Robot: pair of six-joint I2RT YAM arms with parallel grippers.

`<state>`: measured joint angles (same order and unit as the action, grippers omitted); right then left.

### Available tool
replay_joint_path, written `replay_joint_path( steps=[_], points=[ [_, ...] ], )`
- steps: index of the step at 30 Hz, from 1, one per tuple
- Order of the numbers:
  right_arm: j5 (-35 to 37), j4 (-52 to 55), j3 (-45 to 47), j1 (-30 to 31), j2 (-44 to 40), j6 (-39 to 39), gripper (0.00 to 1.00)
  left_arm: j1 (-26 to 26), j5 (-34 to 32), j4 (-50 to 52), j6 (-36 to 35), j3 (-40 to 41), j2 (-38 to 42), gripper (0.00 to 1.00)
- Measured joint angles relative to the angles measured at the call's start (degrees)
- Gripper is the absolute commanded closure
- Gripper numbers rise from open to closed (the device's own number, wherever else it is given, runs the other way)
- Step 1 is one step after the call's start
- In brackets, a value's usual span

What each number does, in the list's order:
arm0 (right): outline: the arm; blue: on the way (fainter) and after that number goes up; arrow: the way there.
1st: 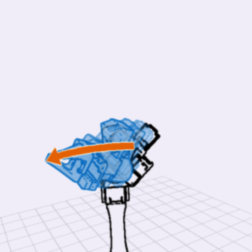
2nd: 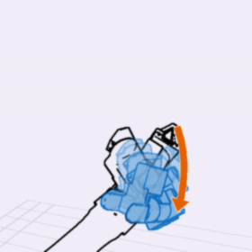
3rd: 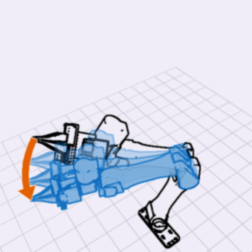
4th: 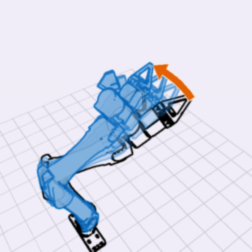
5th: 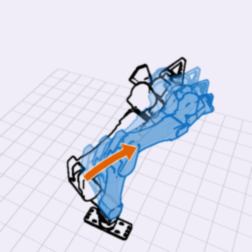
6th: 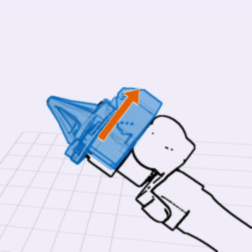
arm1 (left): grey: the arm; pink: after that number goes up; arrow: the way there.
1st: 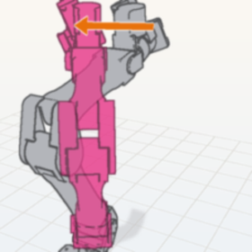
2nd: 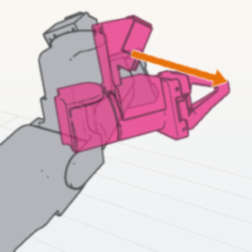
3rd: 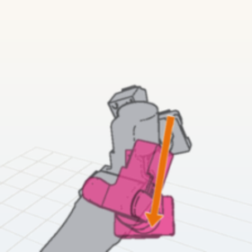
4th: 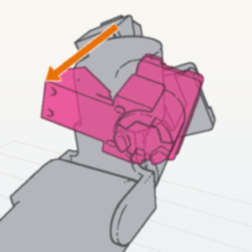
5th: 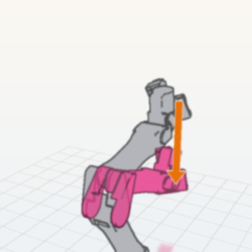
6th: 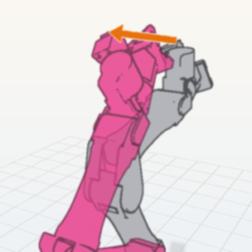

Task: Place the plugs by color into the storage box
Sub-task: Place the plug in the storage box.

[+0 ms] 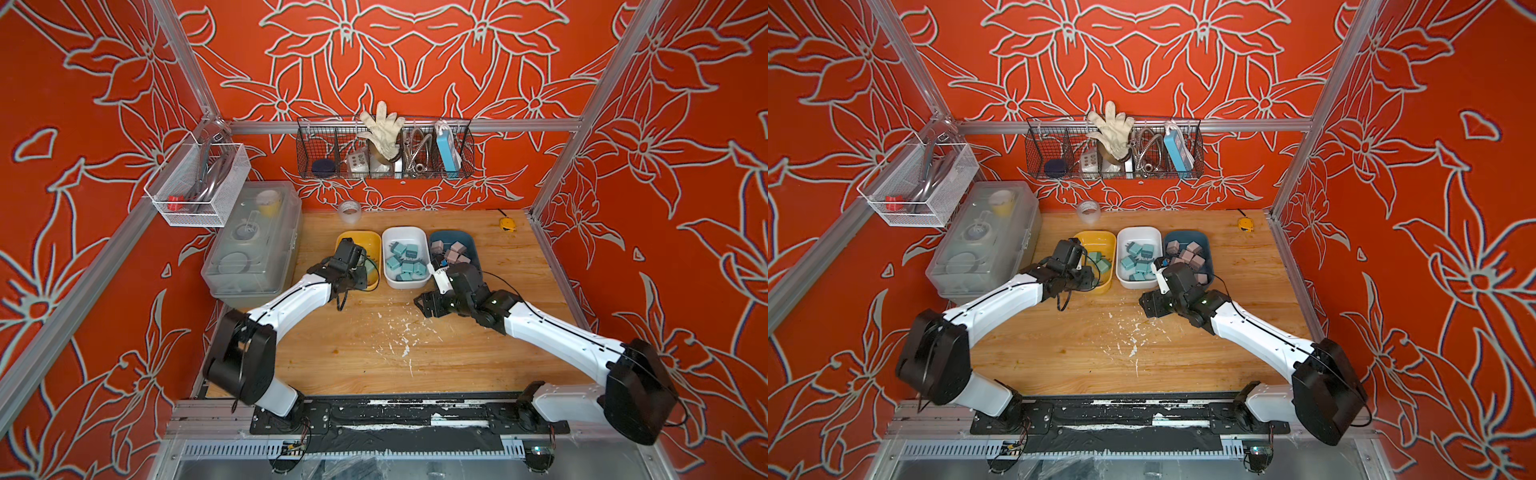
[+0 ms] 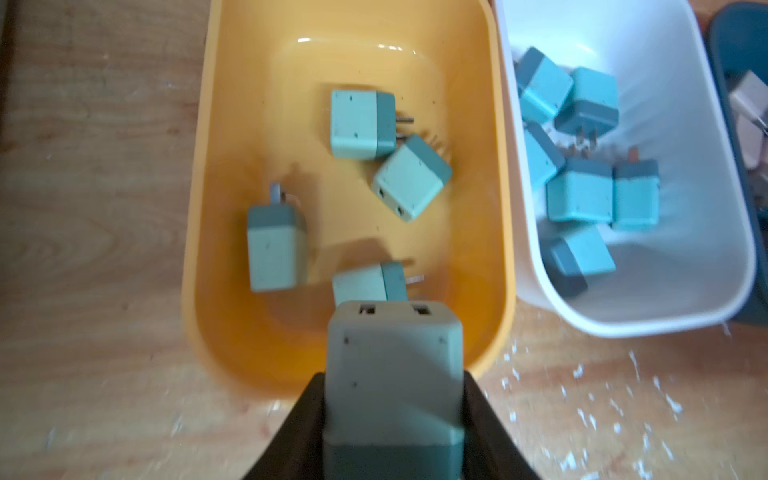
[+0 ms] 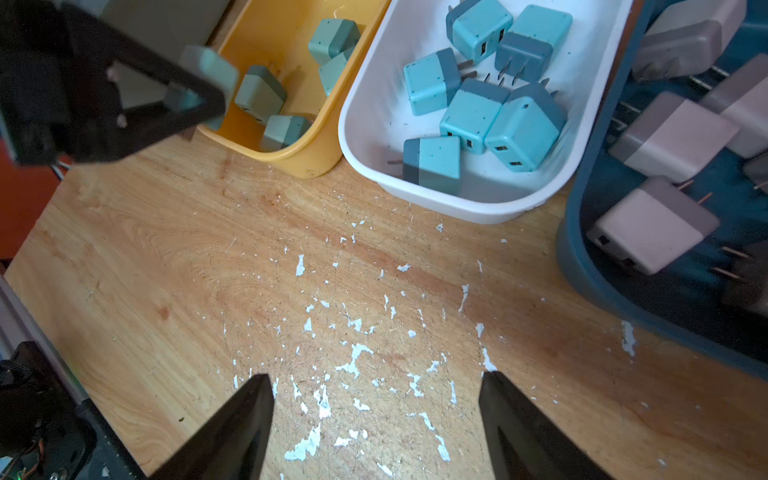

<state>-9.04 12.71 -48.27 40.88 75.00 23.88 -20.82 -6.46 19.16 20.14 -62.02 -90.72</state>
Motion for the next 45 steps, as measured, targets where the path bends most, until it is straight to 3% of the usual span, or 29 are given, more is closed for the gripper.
replay_joint_path(
  steps=[8, 10, 14, 16, 25, 31, 39, 45],
  points=[
    [1.8, -1.1, 0.0, 0.0, 1.1, -2.0, 0.16, 3.7, 0.2, 0.0, -3.5, -12.0, -14.5, 0.76],
    [2.1, -1.1, 0.0, 0.0, 1.8, -2.4, 0.16, 4.4, 0.1, -0.1, -4.0, -13.1, -16.0, 0.68],
    [2.8, -1.1, 0.0, 0.0, 3.6, -3.2, 0.16, 6.0, -0.1, 0.0, -4.5, -13.6, -17.3, 0.36],
    [2.9, -1.1, 0.0, 0.0, 4.5, -3.6, 0.16, 6.4, -0.2, 0.0, -4.9, -14.2, -18.0, 0.32],
    [2.9, -1.1, -0.6, -0.1, 7.1, -4.1, 0.16, 6.8, -0.3, -0.9, -4.7, -15.3, -19.4, 0.3],
    [4.0, -0.8, -0.6, -0.5, 6.9, -4.5, 0.16, 6.8, -0.5, -3.5, -4.1, -10.5, -17.4, 0.33],
    [11.5, 0.4, 0.5, -2.0, -1.8, -6.0, 0.14, 6.8, -4.4, -8.2, -4.6, 1.4, -2.2, 0.33],
    [20.8, 0.2, 3.0, -4.1, -9.3, -8.6, 0.08, 6.8, -9.3, -15.3, -10.3, 9.8, 10.8, 0.31]
  ],
)
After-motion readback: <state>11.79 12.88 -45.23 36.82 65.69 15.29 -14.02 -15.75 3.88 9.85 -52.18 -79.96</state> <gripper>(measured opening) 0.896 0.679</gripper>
